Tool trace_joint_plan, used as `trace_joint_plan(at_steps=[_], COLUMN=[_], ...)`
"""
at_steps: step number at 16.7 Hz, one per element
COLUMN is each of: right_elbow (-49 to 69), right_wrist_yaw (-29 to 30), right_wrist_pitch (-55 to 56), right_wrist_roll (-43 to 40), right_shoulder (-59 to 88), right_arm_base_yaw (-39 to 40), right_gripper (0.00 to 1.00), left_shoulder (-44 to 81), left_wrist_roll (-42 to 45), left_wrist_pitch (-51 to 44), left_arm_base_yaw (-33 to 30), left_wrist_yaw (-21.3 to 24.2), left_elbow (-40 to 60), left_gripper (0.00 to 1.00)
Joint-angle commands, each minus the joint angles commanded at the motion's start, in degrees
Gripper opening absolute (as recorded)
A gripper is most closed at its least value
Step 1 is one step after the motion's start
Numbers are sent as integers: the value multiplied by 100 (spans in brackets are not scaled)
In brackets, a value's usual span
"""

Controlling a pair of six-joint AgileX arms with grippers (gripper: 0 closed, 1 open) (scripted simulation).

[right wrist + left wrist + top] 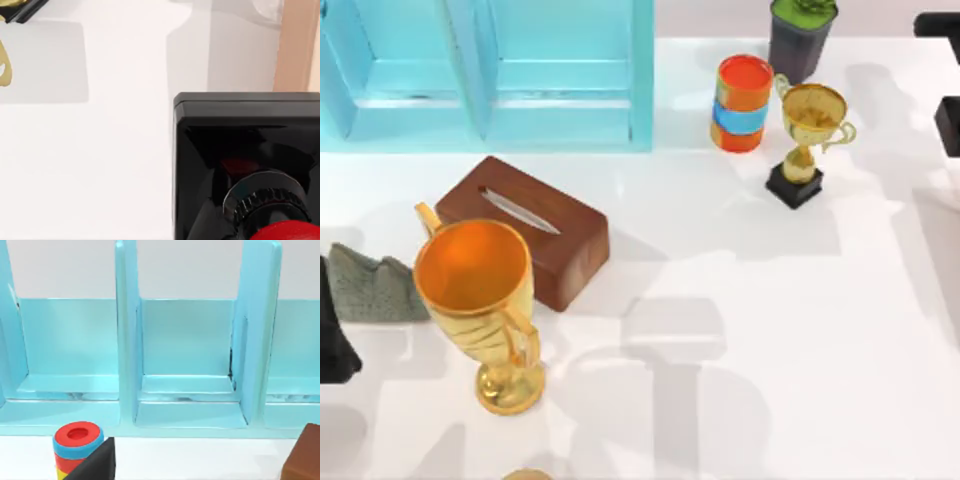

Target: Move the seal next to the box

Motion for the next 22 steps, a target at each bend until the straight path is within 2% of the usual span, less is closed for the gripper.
trace_joint_plan(at_steps=[3, 9, 15, 22], right_elbow=[-411, -1986, -2210, -2210], right_wrist_yaw=[-7, -11, -14, -14], right_wrist_pitch=[357, 1558, 1776, 1776], right_wrist_roll=[20, 3, -1, -1], right_shoulder=[-97, -362, -412, -412], right_arm_base_yaw=[-20, 3, 4, 4], right_gripper=[0, 0, 0, 53], left_shoulder=[0, 0, 0, 0], left_wrist_roll=[0, 0, 0, 0], left_wrist_pitch=[0, 0, 0, 0], left_arm_base_yaw=[0, 0, 0, 0], left_wrist_yaw=[0, 0, 0, 0], left_elbow=[0, 0, 0, 0], left_gripper=[100, 100, 100, 100])
